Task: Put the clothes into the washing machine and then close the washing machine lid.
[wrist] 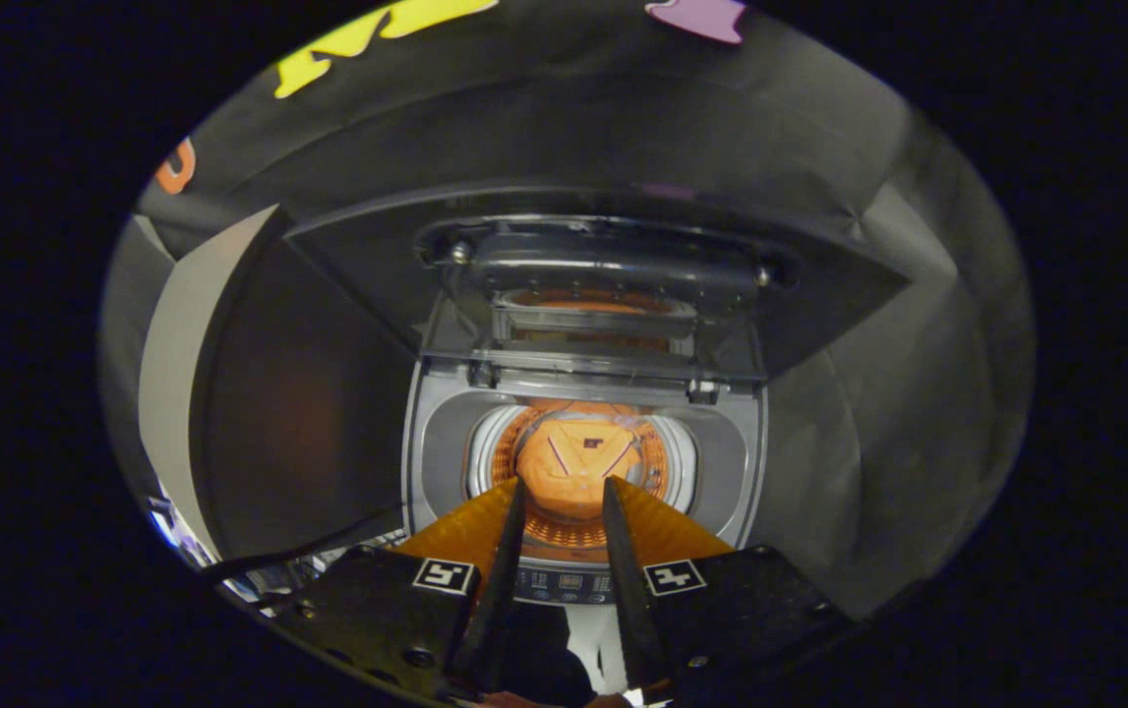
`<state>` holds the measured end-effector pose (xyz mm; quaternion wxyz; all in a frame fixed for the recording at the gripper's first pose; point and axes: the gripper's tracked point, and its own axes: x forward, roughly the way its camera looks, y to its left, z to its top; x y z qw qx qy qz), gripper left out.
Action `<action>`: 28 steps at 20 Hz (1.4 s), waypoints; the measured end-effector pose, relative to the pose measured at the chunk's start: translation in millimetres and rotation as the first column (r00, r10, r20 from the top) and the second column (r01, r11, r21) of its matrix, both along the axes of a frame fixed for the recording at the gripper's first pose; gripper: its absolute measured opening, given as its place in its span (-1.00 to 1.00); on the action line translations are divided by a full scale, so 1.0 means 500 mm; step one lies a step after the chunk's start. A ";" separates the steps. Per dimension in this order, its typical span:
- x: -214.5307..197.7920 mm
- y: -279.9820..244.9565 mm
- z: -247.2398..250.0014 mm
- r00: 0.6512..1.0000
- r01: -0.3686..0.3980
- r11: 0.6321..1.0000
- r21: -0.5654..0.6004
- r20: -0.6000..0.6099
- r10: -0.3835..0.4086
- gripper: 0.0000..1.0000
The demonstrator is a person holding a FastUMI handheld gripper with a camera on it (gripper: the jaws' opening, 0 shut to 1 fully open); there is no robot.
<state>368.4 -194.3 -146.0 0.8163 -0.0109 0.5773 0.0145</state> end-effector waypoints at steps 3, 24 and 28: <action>0.017 0.012 0.070 0.998 -0.022 1.000 -0.010 0.059 0.022 -0.01; 0.267 0.002 0.162 0.978 -0.011 0.999 -0.044 0.209 0.020 0.05; 0.281 0.008 0.154 0.970 -0.003 1.000 -0.013 0.242 0.006 0.02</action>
